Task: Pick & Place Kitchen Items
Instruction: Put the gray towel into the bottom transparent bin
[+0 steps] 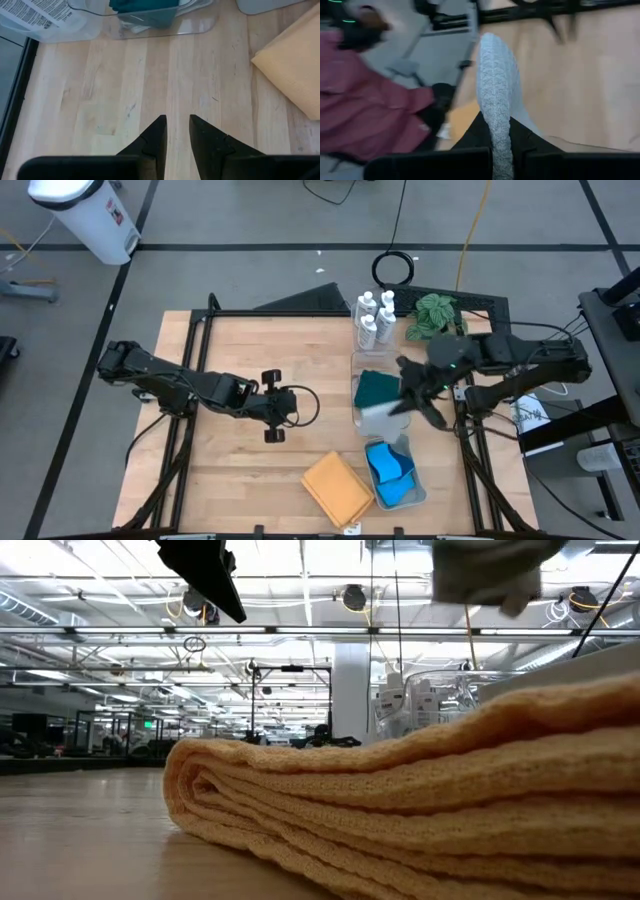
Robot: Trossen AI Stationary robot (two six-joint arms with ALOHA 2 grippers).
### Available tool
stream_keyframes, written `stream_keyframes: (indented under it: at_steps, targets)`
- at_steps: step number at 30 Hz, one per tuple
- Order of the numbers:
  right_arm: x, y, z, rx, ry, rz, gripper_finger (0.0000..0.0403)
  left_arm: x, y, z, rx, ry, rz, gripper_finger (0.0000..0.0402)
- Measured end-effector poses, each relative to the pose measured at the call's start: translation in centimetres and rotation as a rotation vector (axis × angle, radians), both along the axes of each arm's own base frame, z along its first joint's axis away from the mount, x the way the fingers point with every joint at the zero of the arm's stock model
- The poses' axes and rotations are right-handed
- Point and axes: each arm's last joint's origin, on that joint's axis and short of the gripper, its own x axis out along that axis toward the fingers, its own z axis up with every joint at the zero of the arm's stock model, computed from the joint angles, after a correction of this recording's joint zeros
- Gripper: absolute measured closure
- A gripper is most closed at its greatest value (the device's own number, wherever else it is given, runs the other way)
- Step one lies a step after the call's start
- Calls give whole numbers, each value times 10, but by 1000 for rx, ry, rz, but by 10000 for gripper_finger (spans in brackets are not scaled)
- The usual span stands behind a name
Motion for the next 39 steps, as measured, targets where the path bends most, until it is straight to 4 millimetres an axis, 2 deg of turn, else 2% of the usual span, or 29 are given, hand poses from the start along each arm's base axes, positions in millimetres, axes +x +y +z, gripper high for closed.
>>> stream_keyframes:
  at_steps: [2, 5, 8, 11, 14, 20, 30, 39]
  targets:
    - [-4, 8, 1, 23, 6, 34, 402, 0, 0, 0, -1, 0, 2, 316]
    - [-5, 19, -8, 41, 44, 52, 402, 0, 0, 0, -1, 0, 2, 316]
    - [-2, 27, -24, 38, 78, 34, 403, 0, 0, 0, -1, 0, 3, 316]
    - [2, 27, -47, -23, 120, -37, 403, 0, 0, 0, -6, -2, 10, 316]
    - [5, 18, -66, -117, 153, -120, 402, 0, 0, 0, -12, -5, 18, 316]
    - [9, -5, -87, -264, 176, -254, 402, 0, 0, 0, -21, -8, 30, 316]
    - [11, -41, -109, -370, 195, -325, 402, 0, 0, 0, -26, -9, 36, 316]
    - [9, -72, -150, -397, 198, -429, 402, 0, 0, 0, -26, -9, 36, 316]
